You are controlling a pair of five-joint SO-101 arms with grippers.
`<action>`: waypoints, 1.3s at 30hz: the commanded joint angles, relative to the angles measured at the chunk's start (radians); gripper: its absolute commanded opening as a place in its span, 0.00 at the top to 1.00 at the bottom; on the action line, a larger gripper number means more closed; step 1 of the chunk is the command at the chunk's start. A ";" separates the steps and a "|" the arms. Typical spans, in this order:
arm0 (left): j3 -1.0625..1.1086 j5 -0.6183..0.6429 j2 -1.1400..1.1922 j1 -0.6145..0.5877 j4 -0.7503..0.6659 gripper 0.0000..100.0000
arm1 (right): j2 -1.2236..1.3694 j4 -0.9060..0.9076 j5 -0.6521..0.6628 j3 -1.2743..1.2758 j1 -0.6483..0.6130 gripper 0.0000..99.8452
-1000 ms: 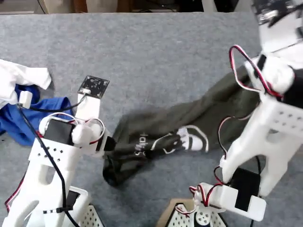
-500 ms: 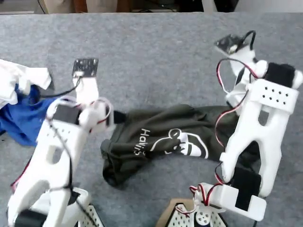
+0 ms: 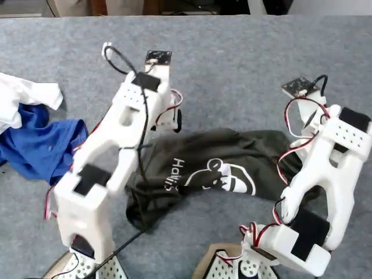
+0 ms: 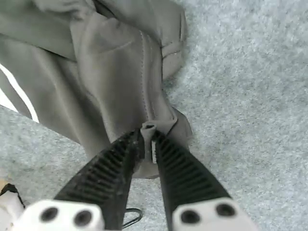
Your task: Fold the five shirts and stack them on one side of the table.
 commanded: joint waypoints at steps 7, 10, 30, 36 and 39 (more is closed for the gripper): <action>-0.637 0.008 0.433 0.061 0.290 0.79 | -0.025 -0.037 0.012 0.001 0.015 0.99; -0.709 0.008 0.533 0.068 0.327 0.79 | -0.025 -0.037 0.012 0.001 0.016 0.99; -0.689 -0.031 0.145 0.043 0.327 0.98 | -0.025 -0.037 0.008 -0.005 0.021 0.99; -0.319 -0.035 -0.208 0.068 0.322 0.98 | -0.025 -0.038 0.008 -0.005 0.016 0.99; 0.015 -0.035 -0.312 0.066 0.216 0.98 | -0.025 -0.040 0.008 -0.005 0.013 0.99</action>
